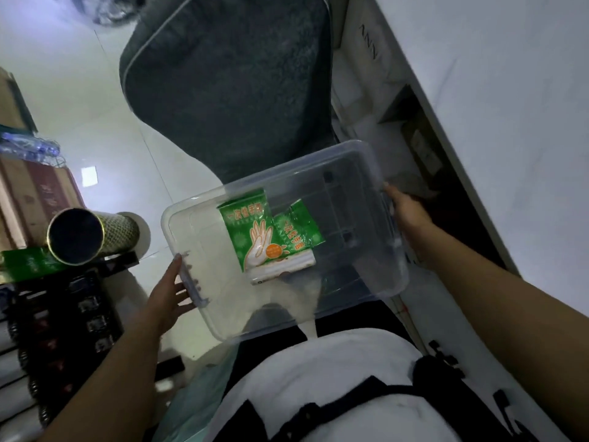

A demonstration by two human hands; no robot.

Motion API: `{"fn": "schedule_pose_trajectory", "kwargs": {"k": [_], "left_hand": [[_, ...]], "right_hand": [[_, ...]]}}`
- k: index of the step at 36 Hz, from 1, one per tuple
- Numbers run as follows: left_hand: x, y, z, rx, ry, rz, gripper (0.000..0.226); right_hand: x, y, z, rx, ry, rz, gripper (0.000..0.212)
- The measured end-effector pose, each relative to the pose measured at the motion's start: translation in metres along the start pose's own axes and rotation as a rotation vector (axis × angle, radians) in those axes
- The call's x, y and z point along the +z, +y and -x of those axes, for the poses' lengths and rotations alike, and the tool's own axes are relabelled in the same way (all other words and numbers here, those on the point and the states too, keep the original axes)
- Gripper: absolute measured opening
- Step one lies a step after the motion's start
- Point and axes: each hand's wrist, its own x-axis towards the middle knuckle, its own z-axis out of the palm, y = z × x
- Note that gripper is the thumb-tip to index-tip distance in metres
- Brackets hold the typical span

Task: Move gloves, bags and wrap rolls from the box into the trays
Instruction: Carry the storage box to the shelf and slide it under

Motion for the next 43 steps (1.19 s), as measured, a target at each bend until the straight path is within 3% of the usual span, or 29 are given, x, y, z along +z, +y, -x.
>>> {"fn": "schedule_pose_trajectory", "kwargs": {"k": [4, 10, 12, 16, 28, 32, 36, 43], "left_hand": [[-0.008, -0.018, -0.004, 0.017, -0.077, 0.06, 0.057], [-0.03, -0.008, -0.023, 0.101, -0.258, -0.121, 0.046], [-0.033, -0.001, -0.029, 0.121, -0.312, -0.192, 0.047], [-0.02, 0.006, -0.026, 0.179, -0.386, -0.336, 0.043], [0.091, -0.02, 0.03, 0.308, -0.533, -0.779, 0.04], [0.149, -0.056, 0.078, 0.341, -0.601, -0.997, 0.039], [0.203, -0.117, 0.132, 0.39, -0.723, -1.204, 0.04], [0.311, -0.238, 0.223, 0.545, -0.801, -1.459, 0.049]], "right_hand": [[-0.012, 0.025, 0.034, -0.16, 0.178, 0.084, 0.06], [-0.018, 0.089, 0.109, -0.121, 0.319, 0.033, 0.08], [-0.016, 0.119, 0.135, -0.084, 0.382, -0.03, 0.076], [-0.015, 0.168, 0.191, -0.066, 0.497, -0.139, 0.044], [-0.045, 0.319, 0.318, 0.134, 0.777, -0.396, 0.055], [-0.053, 0.385, 0.368, 0.217, 0.887, -0.594, 0.049], [-0.061, 0.46, 0.422, 0.319, 0.999, -0.824, 0.062], [-0.05, 0.582, 0.499, 0.383, 1.17, -1.276, 0.063]]}}
